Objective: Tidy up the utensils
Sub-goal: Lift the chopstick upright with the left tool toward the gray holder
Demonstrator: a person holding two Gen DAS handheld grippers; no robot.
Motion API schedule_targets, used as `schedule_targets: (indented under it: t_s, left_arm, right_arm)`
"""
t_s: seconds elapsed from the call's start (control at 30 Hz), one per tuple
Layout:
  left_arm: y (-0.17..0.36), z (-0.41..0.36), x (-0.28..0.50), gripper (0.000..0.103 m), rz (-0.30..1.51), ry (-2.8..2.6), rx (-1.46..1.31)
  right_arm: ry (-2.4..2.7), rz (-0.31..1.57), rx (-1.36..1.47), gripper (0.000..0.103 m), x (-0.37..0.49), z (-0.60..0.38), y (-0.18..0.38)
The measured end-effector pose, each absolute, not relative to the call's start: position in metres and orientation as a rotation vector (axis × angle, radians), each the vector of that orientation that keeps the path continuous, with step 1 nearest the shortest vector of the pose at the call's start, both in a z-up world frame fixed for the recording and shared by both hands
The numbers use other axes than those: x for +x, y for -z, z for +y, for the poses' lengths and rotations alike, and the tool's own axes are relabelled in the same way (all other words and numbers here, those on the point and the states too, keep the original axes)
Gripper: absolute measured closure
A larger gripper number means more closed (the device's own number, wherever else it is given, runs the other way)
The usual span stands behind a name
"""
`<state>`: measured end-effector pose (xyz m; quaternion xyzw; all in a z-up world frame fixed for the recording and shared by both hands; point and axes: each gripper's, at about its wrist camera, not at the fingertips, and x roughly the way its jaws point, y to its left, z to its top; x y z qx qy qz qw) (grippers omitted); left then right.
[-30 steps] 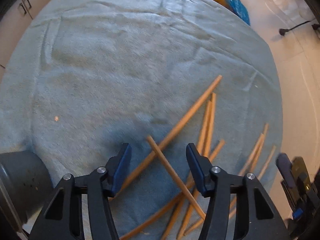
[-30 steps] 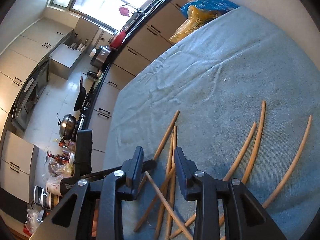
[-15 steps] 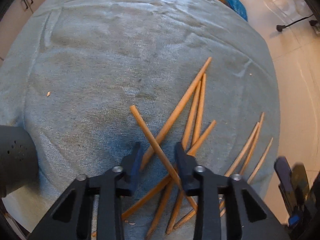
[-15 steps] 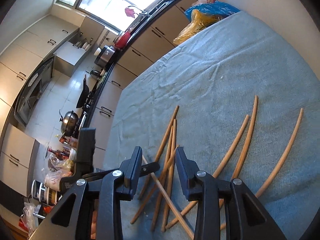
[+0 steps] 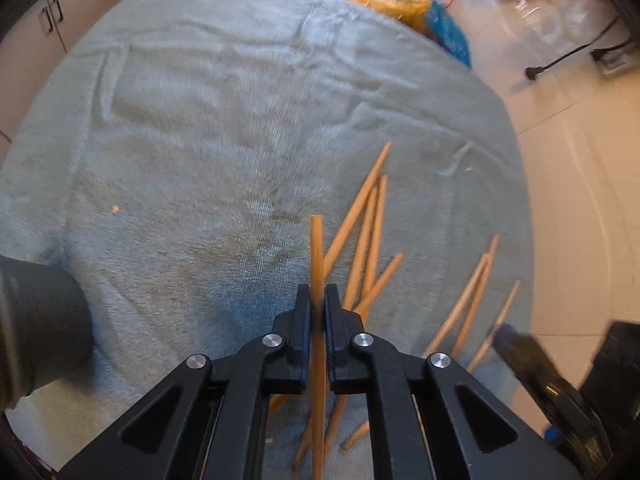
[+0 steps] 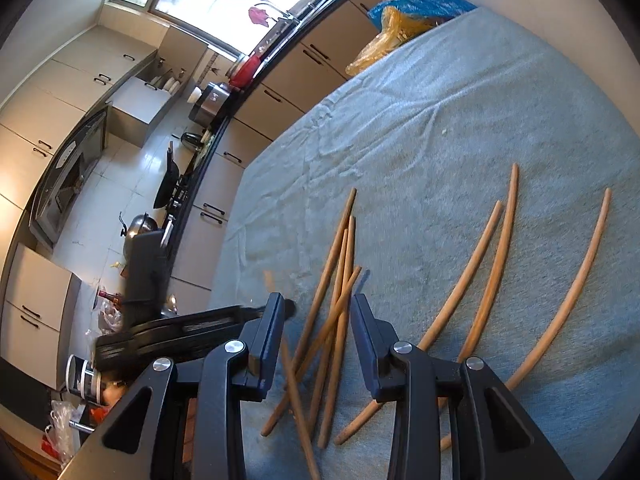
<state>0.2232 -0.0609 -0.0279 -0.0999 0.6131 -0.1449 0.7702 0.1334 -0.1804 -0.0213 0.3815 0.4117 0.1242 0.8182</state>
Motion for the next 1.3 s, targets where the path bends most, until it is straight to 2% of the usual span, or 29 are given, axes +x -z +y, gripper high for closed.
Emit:
schedule_targets:
  t_s: [0.3, 0.57, 0.63, 0.67, 0.7, 0.73, 1.0, 1.3]
  left_arm:
    - [-0.028, -0.033, 0.183, 0.097, 1.144, 0.406, -0.197]
    - [-0.047, -0.017, 0.161, 0.097, 1.033, 0.458, -0.178]
    - [-0.048, -0.011, 0.157, 0.097, 1.021, 0.470, -0.179]
    - [-0.049, -0.008, 0.154, 0.097, 1.018, 0.472, -0.181]
    - [-0.049, -0.005, 0.153, 0.097, 1.017, 0.475, -0.183]
    - [-0.049, -0.002, 0.152, 0.097, 1.015, 0.479, -0.185]
    - [-0.055, 0.014, 0.143, 0.097, 0.970, 0.479, -0.187]
    - [-0.081, 0.016, 0.115, 0.097, 0.840, 0.466, -0.136]
  right_arm:
    - [-0.225, 1.007, 0.792, 0.066, 0.168, -0.148, 0.048]
    - [-0.104, 1.102, 0.720, 0.066, 0.197, -0.126, 0.065]
    - [-0.069, 1.122, 0.695, 0.069, 0.203, -0.122, 0.069]
    - [-0.061, 1.126, 0.699, 0.075, 0.205, -0.122, 0.071]
    - [-0.053, 1.128, 0.696, 0.087, 0.207, -0.120, 0.074]
    - [-0.038, 1.126, 0.682, 0.090, 0.208, -0.118, 0.074]
    - [-0.048, 1.037, 0.697, 0.093, 0.196, -0.119, 0.058]
    - [-0.138, 0.727, 0.518, 0.096, 0.127, -0.108, -0.032]
